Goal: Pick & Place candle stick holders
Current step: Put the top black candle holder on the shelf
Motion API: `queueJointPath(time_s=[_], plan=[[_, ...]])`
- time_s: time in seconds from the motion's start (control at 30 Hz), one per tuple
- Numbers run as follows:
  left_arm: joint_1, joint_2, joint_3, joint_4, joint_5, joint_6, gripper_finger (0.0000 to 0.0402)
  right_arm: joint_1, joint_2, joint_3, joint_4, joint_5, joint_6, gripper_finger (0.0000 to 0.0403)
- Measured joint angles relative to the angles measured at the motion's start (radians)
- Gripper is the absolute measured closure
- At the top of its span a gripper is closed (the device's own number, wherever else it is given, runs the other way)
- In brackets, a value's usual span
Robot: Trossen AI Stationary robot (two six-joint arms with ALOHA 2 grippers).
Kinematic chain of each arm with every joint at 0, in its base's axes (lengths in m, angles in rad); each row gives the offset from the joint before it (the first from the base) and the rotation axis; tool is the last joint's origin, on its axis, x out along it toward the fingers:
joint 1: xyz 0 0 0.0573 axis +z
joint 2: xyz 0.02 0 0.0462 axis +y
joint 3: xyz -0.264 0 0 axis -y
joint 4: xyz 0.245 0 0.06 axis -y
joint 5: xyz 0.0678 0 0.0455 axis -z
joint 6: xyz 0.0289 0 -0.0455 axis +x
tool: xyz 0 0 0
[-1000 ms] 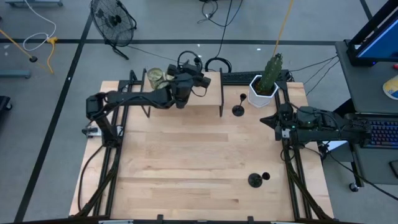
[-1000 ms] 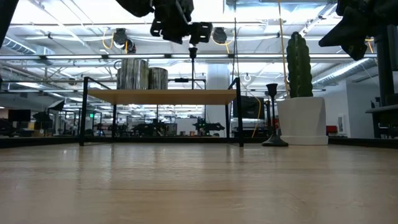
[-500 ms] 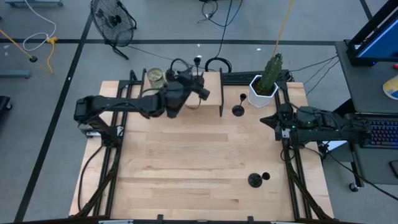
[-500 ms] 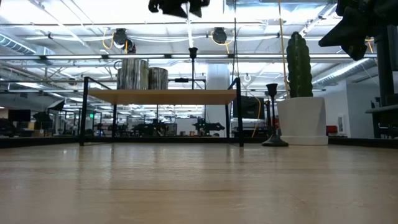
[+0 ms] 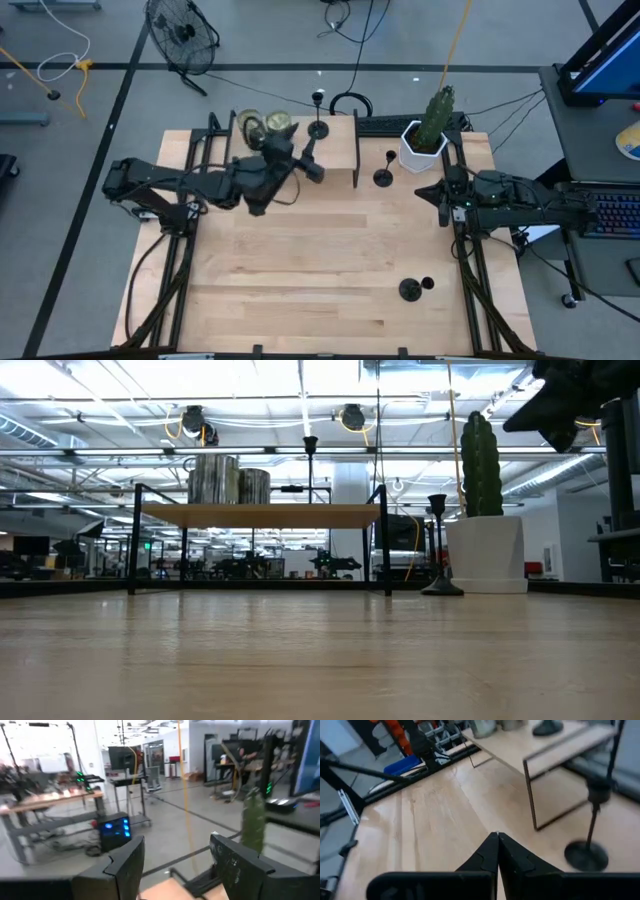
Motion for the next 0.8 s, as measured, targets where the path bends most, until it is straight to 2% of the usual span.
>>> queueJointPath(time_s=[0.13, 0.2, 0.33, 0.43, 0.57, 0.8], plan=[[-0.055, -0.028, 0.0, -0.025, 0.002, -0.061, 0.0169, 0.0, 0.039, 0.0, 0.124, -0.001, -0.154, 0.0403], [-0.075, -0.037, 0.002, -0.056, 0.054, -0.091, 0.0169, 0.0, 0.063, 0.0, 0.16, -0.005, -0.228, 0.0403], [-0.1, -0.069, 0.0, -0.238, 0.21, -0.185, 0.0169, 0.001, 0.124, 0.0, 0.172, -0.057, -0.387, 0.0403], [-0.092, -0.097, 0.0, -0.421, 0.287, -0.319, 0.0169, -0.002, 0.18, 0.0, 0.172, -0.044, -0.419, 0.0403], [-0.058, -0.107, 0.0, -0.58, 0.32, -0.453, 0.0169, -0.016, 0.238, 0.0, 0.173, -0.017, -0.435, 0.0403], [0.011, -0.138, -0.001, -0.716, 0.426, -0.456, 0.0169, -0.058, 0.291, 0.0, 0.184, 0.112, -0.432, 0.0403]])
